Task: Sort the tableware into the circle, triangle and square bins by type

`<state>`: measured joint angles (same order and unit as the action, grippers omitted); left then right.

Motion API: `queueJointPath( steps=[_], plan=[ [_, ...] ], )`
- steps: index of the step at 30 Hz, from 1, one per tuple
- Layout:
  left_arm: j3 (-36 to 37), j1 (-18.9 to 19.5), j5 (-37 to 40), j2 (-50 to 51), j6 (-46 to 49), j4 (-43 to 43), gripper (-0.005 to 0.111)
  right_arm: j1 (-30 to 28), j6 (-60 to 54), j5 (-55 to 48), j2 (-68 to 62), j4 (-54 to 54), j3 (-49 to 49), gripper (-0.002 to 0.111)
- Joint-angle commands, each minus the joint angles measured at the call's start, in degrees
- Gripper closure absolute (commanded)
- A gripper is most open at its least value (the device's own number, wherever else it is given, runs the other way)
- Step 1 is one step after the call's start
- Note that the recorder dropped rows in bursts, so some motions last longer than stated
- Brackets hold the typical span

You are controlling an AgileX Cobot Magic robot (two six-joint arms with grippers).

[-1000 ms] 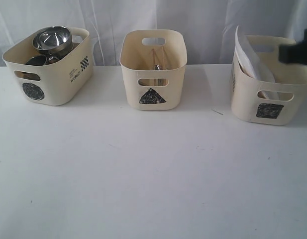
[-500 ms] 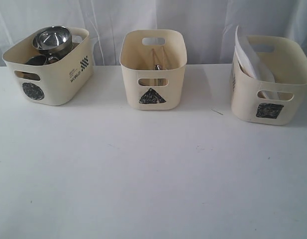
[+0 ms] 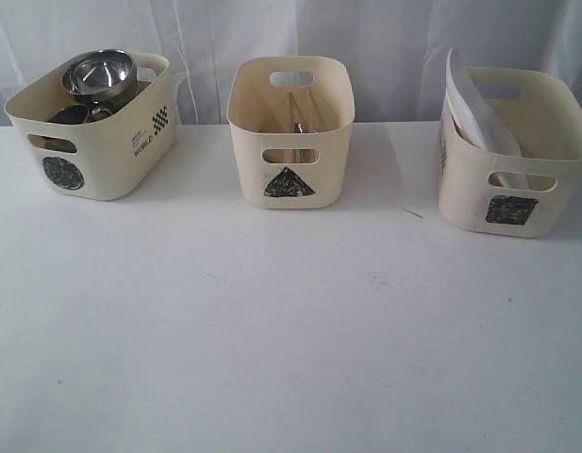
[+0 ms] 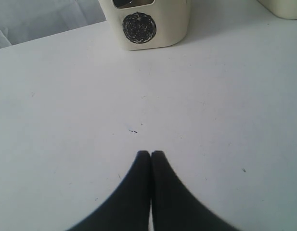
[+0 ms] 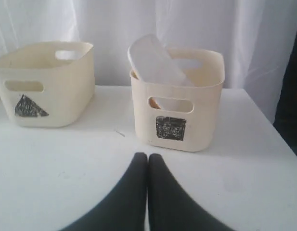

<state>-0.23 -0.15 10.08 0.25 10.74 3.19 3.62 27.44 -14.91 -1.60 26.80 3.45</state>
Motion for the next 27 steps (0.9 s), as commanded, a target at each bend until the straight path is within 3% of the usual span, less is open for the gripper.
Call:
queueJointPath(
  steps=[1,8,27],
  plan=[
    [0.23,0.06,-0.17,-0.25,-0.41,0.14,0.107,-0.19,-15.87,3.09,1.6,-8.84,-3.45,0.108],
    [0.23,0.06,-0.27,-0.25,-0.41,0.14,0.107,0.02,-28.62,0.2,1.6,-17.41,-3.45,0.108],
    [0.23,0.06,-0.27,-0.25,-0.41,0.14,0.107,0.02,-28.76,-0.34,1.6,-17.35,-3.45,0.108]
  ],
)
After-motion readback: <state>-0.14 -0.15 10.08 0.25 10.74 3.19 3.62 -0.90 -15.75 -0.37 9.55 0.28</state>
